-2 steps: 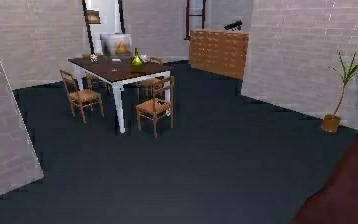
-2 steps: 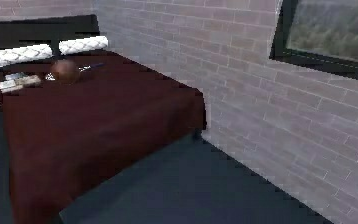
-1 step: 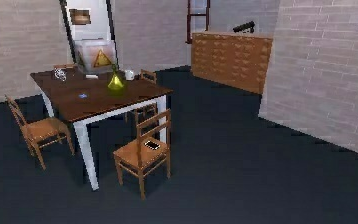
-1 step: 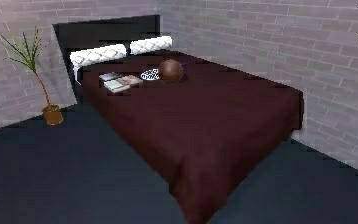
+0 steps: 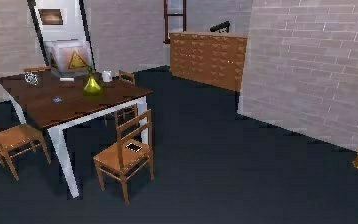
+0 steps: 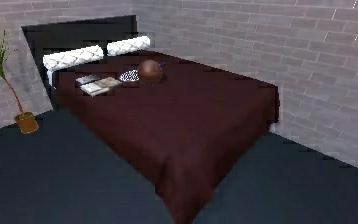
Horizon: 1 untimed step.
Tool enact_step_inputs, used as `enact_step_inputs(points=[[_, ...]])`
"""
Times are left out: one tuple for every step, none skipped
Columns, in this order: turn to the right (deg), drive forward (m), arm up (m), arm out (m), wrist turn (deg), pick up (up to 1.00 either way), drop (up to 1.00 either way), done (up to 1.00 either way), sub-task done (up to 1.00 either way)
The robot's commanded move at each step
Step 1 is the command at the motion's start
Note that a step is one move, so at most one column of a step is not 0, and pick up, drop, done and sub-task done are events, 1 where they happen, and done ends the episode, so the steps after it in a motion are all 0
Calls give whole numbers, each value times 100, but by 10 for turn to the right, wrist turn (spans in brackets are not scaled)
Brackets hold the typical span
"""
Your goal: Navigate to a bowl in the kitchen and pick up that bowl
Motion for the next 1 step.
enact_step_inputs(points=[[0, 20, 0, 0, 0, 0, 0, 0, 0]])
